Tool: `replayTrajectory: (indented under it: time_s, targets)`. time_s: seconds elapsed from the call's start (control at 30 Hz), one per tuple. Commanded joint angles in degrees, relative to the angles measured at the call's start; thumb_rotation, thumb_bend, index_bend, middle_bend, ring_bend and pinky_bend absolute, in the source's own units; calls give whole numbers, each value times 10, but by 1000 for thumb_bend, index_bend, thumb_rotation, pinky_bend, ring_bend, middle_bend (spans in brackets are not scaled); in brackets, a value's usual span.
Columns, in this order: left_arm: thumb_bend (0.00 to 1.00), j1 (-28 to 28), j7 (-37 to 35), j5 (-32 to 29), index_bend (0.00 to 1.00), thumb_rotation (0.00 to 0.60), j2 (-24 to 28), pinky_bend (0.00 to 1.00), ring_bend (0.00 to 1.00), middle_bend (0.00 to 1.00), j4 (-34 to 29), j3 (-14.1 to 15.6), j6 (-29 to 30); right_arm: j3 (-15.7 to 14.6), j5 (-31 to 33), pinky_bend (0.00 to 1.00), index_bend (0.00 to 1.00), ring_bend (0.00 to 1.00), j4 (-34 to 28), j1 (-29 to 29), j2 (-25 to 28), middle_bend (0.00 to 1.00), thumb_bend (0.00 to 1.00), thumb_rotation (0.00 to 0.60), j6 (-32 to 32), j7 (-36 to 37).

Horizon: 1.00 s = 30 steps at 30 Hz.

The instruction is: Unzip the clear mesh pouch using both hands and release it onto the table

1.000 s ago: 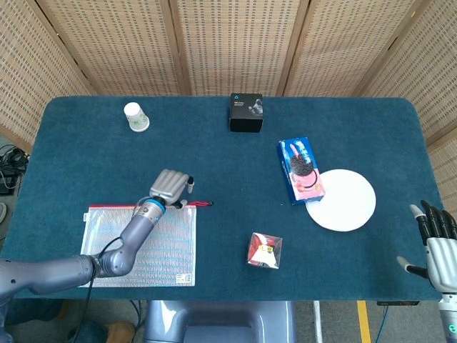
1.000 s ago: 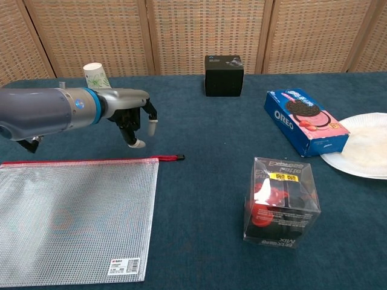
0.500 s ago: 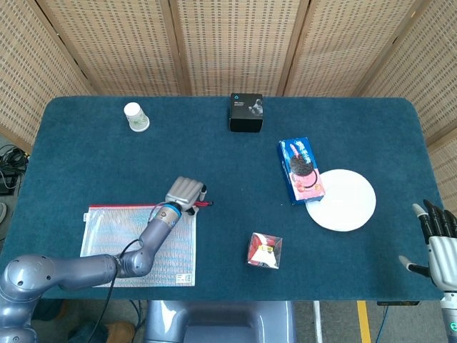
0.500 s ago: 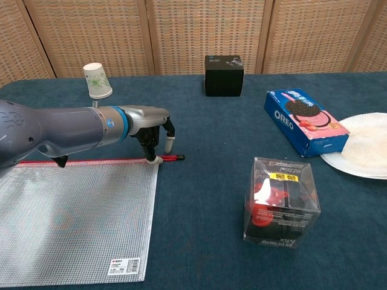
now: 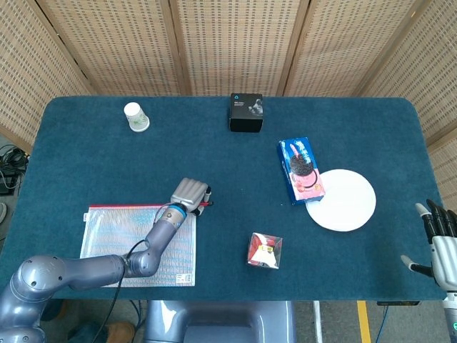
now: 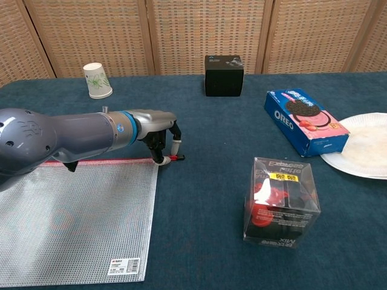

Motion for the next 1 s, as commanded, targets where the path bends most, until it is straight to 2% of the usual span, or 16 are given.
replayTrajectory:
  time_s: [0.03,0.57,0.87,1.0]
  targets:
    - [412,-4,1,-6,484,600,-4,1000,960,946,6,1,-1,0,0,0,14,0,0,0,1,0,0,600,0,1]
    - [413,-12,-1,-17,507,600,-21,1000,960,946,28,5,-2,0,1,0,24,0,-1,-1,3,0,0,600,-1,8]
    - [432,-14,-4,-20,633,600,-33,1000,960,946,44,3,2,0,-1,0,24,0,0,-1,5,0,0,600,0,13]
    - [452,-13,-5,-20,646,600,-32,1000,960,946,42,1,4,0,-2,0,24,0,-1,-1,5,0,0,600,1,14]
